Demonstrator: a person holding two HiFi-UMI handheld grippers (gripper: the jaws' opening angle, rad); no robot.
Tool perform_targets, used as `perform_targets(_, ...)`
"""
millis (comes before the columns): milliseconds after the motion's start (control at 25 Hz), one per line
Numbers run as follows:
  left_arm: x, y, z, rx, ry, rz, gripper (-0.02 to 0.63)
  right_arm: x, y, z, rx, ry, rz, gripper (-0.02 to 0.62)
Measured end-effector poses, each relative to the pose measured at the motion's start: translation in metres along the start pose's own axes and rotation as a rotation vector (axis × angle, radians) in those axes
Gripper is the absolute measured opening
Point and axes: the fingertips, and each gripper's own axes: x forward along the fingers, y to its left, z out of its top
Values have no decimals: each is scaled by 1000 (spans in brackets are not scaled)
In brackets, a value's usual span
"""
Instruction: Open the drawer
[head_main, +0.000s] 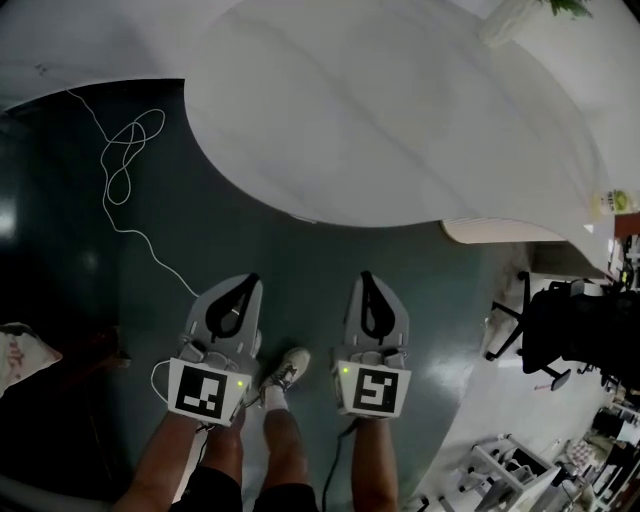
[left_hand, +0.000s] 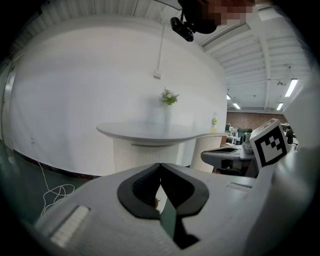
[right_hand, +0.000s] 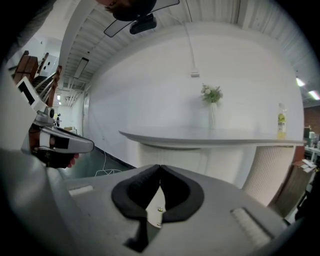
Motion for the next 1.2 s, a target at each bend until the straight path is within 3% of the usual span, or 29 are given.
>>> perform_targets(480,31,11,-77,-8,2,10,11,35,12,-94,-10,76,33,3)
perform_targets(840,32,26,-87,-16,17,16,11,77,12,-92,18,72,3,4)
perform_targets(920,32,31,-88,-23,20,24,11,89,11,-89,1,70,5,57)
perform_targets(1200,31,44,-92,-35,28,36,11,126,3,-87,9,89,-15,140)
